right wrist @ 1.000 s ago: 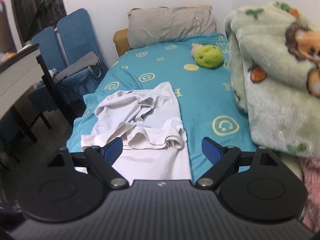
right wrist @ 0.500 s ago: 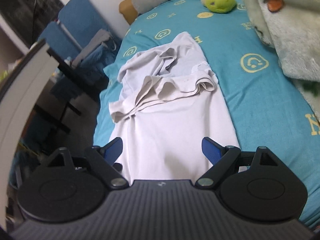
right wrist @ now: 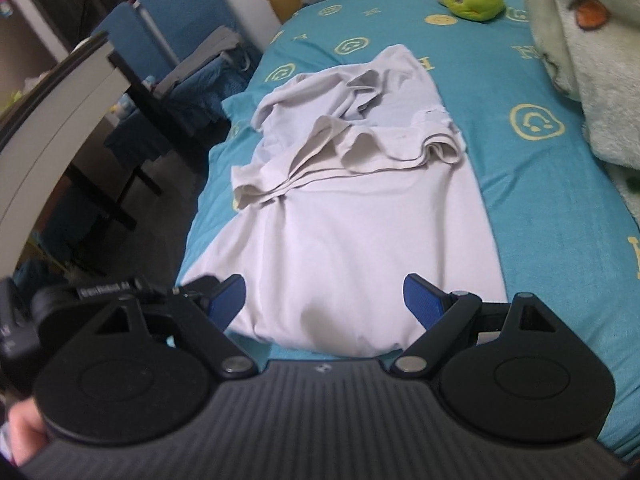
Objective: Fold clothes
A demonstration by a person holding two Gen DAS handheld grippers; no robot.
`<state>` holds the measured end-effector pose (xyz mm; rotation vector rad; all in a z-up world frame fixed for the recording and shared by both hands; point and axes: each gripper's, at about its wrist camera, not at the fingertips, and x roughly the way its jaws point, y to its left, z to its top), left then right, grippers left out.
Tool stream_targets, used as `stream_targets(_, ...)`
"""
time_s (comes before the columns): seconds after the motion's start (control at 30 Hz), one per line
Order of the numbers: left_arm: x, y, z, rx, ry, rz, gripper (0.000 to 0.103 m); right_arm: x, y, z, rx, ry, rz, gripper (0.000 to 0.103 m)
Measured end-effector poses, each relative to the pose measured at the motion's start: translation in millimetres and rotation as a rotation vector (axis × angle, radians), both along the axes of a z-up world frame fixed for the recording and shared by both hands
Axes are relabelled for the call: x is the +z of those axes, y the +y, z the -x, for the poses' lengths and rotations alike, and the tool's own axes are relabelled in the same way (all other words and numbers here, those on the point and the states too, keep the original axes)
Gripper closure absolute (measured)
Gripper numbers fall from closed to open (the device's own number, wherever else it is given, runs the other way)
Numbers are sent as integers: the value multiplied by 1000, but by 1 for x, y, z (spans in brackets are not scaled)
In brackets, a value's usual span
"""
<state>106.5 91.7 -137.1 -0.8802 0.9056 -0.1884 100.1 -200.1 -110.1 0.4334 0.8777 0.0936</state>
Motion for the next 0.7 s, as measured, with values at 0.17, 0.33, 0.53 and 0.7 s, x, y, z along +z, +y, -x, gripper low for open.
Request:
stream_targets(0.17, 2, 0, 0, 13, -13, 11, 99, -17, 1, -1, 29, 78, -153, 16)
stream_targets(0.33, 1, 4, 0, 17, -16, 15, 99, -60, -12, -3, -55, 232, -567, 16)
stream_targets(0.53, 7, 8, 0, 40, -70, 36, 100, -69, -38, 7, -303, 218, -570, 23)
stream_targets(0.7, 14, 6, 2, 34, -120, 31, 100, -69, -58, 15, -457, 190, -538, 56)
